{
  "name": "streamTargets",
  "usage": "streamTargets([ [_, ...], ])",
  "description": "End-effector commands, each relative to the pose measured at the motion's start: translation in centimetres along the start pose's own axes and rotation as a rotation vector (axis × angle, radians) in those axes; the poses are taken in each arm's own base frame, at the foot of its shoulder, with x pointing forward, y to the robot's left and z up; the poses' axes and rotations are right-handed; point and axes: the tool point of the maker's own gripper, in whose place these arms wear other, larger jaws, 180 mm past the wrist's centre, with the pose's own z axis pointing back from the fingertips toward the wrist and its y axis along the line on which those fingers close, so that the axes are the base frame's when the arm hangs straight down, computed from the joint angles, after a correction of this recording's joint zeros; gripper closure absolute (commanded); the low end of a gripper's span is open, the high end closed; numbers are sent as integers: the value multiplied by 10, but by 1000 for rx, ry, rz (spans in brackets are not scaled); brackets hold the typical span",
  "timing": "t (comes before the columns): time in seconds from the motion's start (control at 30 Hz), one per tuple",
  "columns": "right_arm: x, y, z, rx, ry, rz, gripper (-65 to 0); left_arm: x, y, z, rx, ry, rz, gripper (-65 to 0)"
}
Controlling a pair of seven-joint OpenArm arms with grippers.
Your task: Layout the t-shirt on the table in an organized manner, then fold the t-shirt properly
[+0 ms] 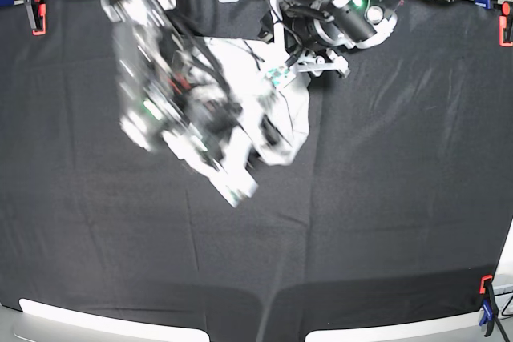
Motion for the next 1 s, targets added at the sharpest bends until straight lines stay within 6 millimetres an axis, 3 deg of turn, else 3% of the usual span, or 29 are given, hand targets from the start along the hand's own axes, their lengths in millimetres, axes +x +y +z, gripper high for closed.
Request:
streamTargets([
  [0.0, 31, -1, -2, 5, -78, 21, -242, 9, 0, 3, -1, -31, -1, -267],
  [0.23, 107, -11, -10, -53, -158, 131, -242, 8, 0, 3, 0, -25, -2, -267],
  [0.37, 121, -18, -2, -65, -108, 159, -242, 6, 8, 4, 49, -11, -29, -267],
  [0.53, 132, -22, 26, -47, -152, 124, -242, 19, 38, 24, 238, -40, -46, -267],
  [0.7, 159, -6, 75, 105, -353, 92, -242, 48, 66, 61, 445, -155, -18, -267],
  [0.8, 149, 4, 86, 190, -408, 32, -242, 54, 82, 78, 556, -192, -3, -267],
  [0.97, 104, 34, 84, 344, -394, -89, -242, 56, 88, 82, 594, -205, -3, -267],
])
